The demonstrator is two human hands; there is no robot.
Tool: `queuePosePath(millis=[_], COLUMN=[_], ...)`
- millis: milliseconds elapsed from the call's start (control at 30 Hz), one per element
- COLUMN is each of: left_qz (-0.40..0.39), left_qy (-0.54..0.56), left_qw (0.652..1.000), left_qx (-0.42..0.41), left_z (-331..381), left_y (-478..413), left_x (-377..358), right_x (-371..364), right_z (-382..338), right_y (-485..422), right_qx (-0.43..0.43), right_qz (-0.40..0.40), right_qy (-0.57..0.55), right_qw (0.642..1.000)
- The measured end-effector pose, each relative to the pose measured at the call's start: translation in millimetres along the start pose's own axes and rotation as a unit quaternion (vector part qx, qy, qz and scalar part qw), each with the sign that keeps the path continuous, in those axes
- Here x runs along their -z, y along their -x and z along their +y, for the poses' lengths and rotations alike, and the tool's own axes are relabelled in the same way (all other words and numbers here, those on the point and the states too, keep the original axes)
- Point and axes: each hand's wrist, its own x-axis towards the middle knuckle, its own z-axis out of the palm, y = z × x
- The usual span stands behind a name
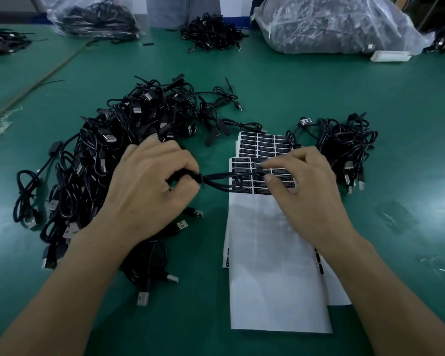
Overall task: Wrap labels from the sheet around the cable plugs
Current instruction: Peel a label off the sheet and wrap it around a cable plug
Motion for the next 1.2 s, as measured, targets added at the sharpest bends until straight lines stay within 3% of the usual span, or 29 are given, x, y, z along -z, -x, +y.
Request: queuePosePath(millis=[167,300,433,667,767,833,1000,1200], left_qz=[0.024,0.013,0.04,-0.175,-0.163,-0.156,-0.13,-0.048], left_qy=[-0.052,-0.159,-0.133,-0.098,0.017,0.027,-0.006,0.053], left_qw=[0.998,0.985,0.989,0.98,0.986,0.986,0.988,0.988], left_qx=[0.014,0.068,0.059,-0.019,0.028,0.044,0.087,0.134], left_z=[-6.9,-5.8,16.5,57.4,50.2,44.0,37.5,38.0], left_y=[3.5,6.3,-1.4,-24.2,-23.9,-20.2,-11.0,-5.8], left_x=[1.5,-0.4,0.2,-33.8,-42.3,-46.6,-59.2,-66.4], right_x=[-0.8,-0.6,1.3,2.6,6.5,9.0,16.0,29.1], right_z=[0.7,2.6,-0.5,-4.8,-5.2,-5.1,-3.9,-4.9], right_y=[2.0,0.2,-1.1,-1.4,-2.6,-2.6,0.9,3.3], right_qx=[0.027,0.037,0.064,0.149,0.067,-0.014,-0.15,-0.215], right_qz=[-0.095,-0.069,-0.038,-0.011,-0.026,-0.019,-0.06,-0.145], right_qy=[0.087,0.072,-0.012,-0.069,-0.132,-0.14,0.042,0.081], right_qw=[0.991,0.994,0.997,0.986,0.989,0.99,0.986,0.962])
